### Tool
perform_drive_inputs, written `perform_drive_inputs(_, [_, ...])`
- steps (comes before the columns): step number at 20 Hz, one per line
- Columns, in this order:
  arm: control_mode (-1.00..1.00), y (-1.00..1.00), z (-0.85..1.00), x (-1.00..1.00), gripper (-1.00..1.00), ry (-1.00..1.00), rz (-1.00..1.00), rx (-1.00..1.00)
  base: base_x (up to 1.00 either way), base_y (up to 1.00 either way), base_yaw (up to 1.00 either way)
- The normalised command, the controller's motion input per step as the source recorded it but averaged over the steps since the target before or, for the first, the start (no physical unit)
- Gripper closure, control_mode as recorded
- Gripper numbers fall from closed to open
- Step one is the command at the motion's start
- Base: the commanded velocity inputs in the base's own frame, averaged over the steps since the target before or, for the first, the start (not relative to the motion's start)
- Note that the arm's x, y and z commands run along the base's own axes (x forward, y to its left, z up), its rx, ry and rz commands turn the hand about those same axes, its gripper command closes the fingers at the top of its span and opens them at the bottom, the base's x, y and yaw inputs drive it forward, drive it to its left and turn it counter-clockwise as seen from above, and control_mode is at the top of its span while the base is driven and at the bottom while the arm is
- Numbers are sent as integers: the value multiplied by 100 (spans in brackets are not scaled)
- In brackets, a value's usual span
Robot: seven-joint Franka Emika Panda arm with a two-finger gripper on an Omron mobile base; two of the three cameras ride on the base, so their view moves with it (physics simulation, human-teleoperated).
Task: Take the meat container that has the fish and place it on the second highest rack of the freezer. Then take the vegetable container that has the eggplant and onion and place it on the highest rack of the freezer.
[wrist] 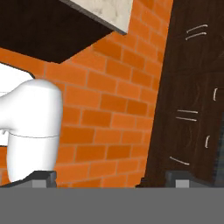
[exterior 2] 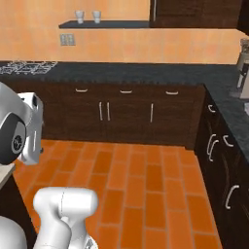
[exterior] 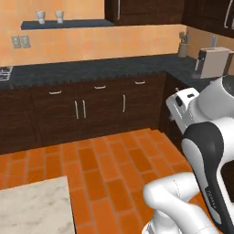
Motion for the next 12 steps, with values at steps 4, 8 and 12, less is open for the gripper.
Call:
perform_drive_inputs(4, [100,0,0,0,-100,0,0,0,82,-44,-32])
perform_drive_inputs(8, [100,0,0,0,-100,0,0,0,70,-40,-44])
perform_drive_inputs(12, [100,0,0,0,-100,0,0,0,58,-15,-55])
